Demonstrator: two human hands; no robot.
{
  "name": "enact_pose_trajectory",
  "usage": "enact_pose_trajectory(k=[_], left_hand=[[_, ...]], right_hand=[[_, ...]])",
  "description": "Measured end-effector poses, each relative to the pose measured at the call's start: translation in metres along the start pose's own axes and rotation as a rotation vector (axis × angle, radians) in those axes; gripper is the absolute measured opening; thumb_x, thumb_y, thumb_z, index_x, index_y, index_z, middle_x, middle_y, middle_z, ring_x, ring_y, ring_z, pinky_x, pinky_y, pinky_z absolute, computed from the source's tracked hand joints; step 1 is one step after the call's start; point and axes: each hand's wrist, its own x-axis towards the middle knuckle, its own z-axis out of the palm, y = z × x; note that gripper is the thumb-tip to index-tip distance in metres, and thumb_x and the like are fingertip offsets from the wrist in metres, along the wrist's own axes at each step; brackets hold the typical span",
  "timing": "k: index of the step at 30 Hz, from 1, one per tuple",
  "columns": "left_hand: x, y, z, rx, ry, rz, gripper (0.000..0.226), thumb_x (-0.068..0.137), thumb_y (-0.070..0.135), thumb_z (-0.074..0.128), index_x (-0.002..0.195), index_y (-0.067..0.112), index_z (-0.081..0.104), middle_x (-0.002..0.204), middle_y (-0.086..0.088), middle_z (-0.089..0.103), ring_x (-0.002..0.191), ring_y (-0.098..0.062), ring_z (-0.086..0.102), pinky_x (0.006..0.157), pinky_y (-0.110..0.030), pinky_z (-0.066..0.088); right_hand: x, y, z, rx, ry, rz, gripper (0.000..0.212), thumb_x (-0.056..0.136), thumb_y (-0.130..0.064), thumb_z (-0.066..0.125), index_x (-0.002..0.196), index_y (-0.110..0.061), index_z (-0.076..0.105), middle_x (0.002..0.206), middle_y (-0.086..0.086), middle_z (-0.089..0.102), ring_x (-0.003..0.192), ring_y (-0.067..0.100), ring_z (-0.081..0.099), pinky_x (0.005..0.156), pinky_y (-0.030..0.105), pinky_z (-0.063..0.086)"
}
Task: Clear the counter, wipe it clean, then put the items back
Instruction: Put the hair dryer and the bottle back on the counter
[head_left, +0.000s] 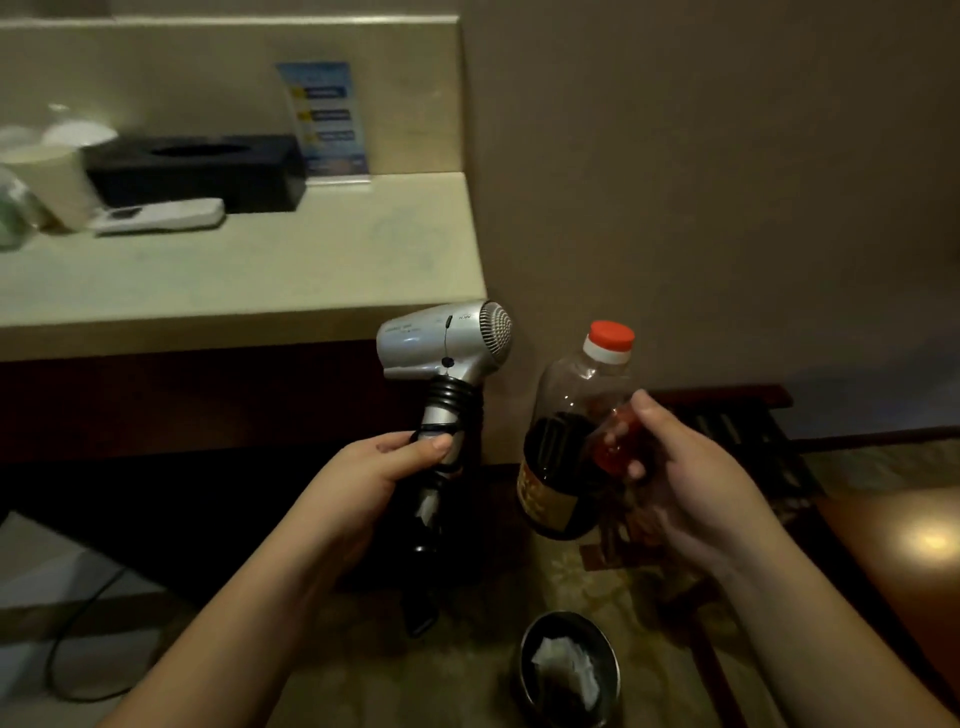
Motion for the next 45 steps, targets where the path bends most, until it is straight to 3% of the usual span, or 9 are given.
enact_pose_trajectory(k=[6, 10, 14, 18, 25, 32, 39, 42, 45], left_hand=[[0.009, 0.050, -0.074, 0.033, -0.026, 0.097, 0.039, 0.068, 0.028, 0.068, 0.098, 0.005, 0.073, 0.093, -0.016, 0.073, 0.076, -0.019, 0.069, 0.063, -0.023, 0.056], [0.023, 0.082, -0.111, 0.047, -0.008, 0.140, 0.036, 0.066, 0.033, 0.072, 0.091, 0.007, 0.076, 0.092, -0.016, 0.072, 0.078, -0.022, 0.063, 0.071, -0.033, 0.047], [0.040, 0.114, -0.130, 0.011, 0.002, 0.134, 0.031, 0.072, 0.033, 0.072, 0.088, 0.006, 0.075, 0.075, -0.009, 0.066, 0.063, -0.019, 0.058, 0.067, -0.034, 0.043], [0.061, 0.148, -0.131, -0.004, 0.027, 0.126, 0.042, 0.074, 0.029, 0.071, 0.104, 0.000, 0.070, 0.085, -0.012, 0.070, 0.065, -0.019, 0.064, 0.061, -0.029, 0.048], [0.100, 0.190, -0.125, 0.006, 0.023, 0.109, 0.024, 0.087, 0.024, 0.066, 0.103, 0.007, 0.065, 0.088, -0.011, 0.070, 0.076, -0.020, 0.065, 0.072, -0.030, 0.051], [0.152, 0.211, -0.116, 0.025, 0.094, 0.046, 0.033, 0.086, 0.021, 0.069, 0.113, 0.004, 0.063, 0.088, -0.012, 0.068, 0.077, -0.023, 0.065, 0.067, -0.033, 0.052], [0.200, 0.218, -0.110, 0.081, 0.207, -0.033, 0.035, 0.082, 0.022, 0.074, 0.111, 0.005, 0.063, 0.099, -0.015, 0.069, 0.080, -0.026, 0.067, 0.066, -0.035, 0.056], [0.216, 0.220, -0.110, 0.109, 0.254, -0.055, 0.025, 0.082, 0.023, 0.074, 0.098, 0.008, 0.061, 0.098, -0.017, 0.068, 0.081, -0.027, 0.067, 0.068, -0.036, 0.056], [0.228, 0.223, -0.110, 0.135, 0.300, -0.070, 0.035, 0.081, 0.025, 0.075, 0.107, 0.006, 0.060, 0.100, -0.017, 0.068, 0.084, -0.029, 0.067, 0.078, -0.040, 0.057]], right_hand=[[0.019, -0.035, 0.092, 0.098, -0.039, -0.116, 0.023, 0.081, -0.040, 0.060, 0.074, -0.018, 0.064, 0.068, -0.004, 0.057, 0.047, 0.002, 0.046, 0.060, 0.025, 0.028], [0.036, -0.058, 0.135, 0.147, -0.026, -0.139, 0.025, 0.082, -0.042, 0.062, 0.067, -0.021, 0.062, 0.068, -0.004, 0.057, 0.044, 0.003, 0.040, 0.049, 0.016, 0.034], [0.052, -0.085, 0.166, 0.155, -0.022, -0.174, 0.025, 0.087, -0.040, 0.062, 0.072, -0.020, 0.061, 0.069, -0.004, 0.058, 0.043, 0.002, 0.041, 0.054, 0.017, 0.031], [0.071, -0.115, 0.188, 0.113, -0.070, -0.194, 0.025, 0.090, -0.039, 0.057, 0.075, -0.019, 0.061, 0.067, -0.007, 0.058, 0.044, 0.002, 0.033, 0.052, 0.018, 0.026], [0.106, -0.167, 0.215, 0.028, -0.197, -0.250, 0.026, 0.091, -0.038, 0.054, 0.073, -0.020, 0.058, 0.068, -0.008, 0.054, 0.050, 0.003, 0.031, 0.043, 0.013, 0.027], [0.176, -0.210, 0.225, -0.004, -0.166, -0.318, 0.022, 0.088, -0.040, 0.056, 0.073, -0.024, 0.057, 0.064, -0.010, 0.055, 0.041, 0.001, 0.043, 0.039, 0.015, 0.035], [0.248, -0.222, 0.231, -0.041, -0.131, -0.318, 0.019, 0.086, -0.040, 0.058, 0.076, -0.025, 0.061, 0.063, -0.012, 0.058, 0.057, 0.003, 0.052, 0.060, 0.019, 0.042], [0.274, -0.224, 0.235, -0.042, -0.136, -0.305, 0.020, 0.088, -0.038, 0.057, 0.075, -0.024, 0.059, 0.063, -0.011, 0.057, 0.051, 0.002, 0.051, 0.052, 0.016, 0.041], [0.300, -0.225, 0.243, -0.031, -0.146, -0.303, 0.020, 0.087, -0.038, 0.057, 0.078, -0.021, 0.063, 0.065, -0.010, 0.059, 0.046, 0.001, 0.048, 0.046, 0.016, 0.039]])
